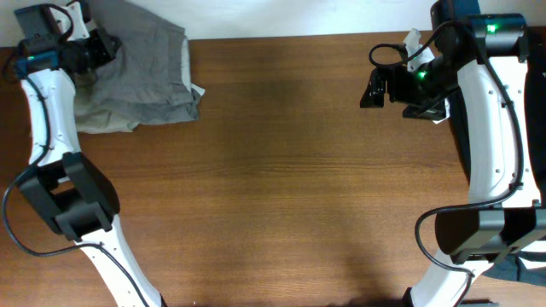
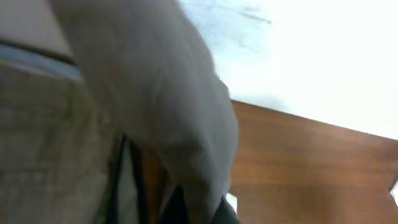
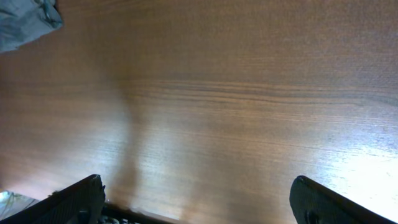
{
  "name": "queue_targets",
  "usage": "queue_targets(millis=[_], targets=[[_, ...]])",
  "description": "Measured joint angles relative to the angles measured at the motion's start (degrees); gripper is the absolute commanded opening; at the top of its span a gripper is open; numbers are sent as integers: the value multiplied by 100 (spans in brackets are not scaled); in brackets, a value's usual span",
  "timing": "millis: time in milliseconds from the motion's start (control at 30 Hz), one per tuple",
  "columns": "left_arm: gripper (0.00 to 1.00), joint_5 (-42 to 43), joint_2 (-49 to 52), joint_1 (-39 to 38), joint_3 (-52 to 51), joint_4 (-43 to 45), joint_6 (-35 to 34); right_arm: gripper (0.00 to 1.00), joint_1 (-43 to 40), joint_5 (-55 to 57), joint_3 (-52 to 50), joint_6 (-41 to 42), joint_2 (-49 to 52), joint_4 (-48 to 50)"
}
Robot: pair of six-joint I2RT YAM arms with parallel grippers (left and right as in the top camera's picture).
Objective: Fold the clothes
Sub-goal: 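Carry the folded shorts to the top-left and place them on the beige garment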
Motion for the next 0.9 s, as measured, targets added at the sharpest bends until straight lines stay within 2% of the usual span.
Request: queue_targets(millis=[233,400,567,900], targets=[[1,0,0,385,179,-223,68,99,0,46,0,-2,0,0],[1,-39,0,393,210,-236,643,99,0,50,0,2,0,0],[1,-994,0,391,278,-129,1233,99,0,68,0,-2,0,0],[2,-2175,0,391,278,719,1766,99,4,280,-323,-4,0,0]])
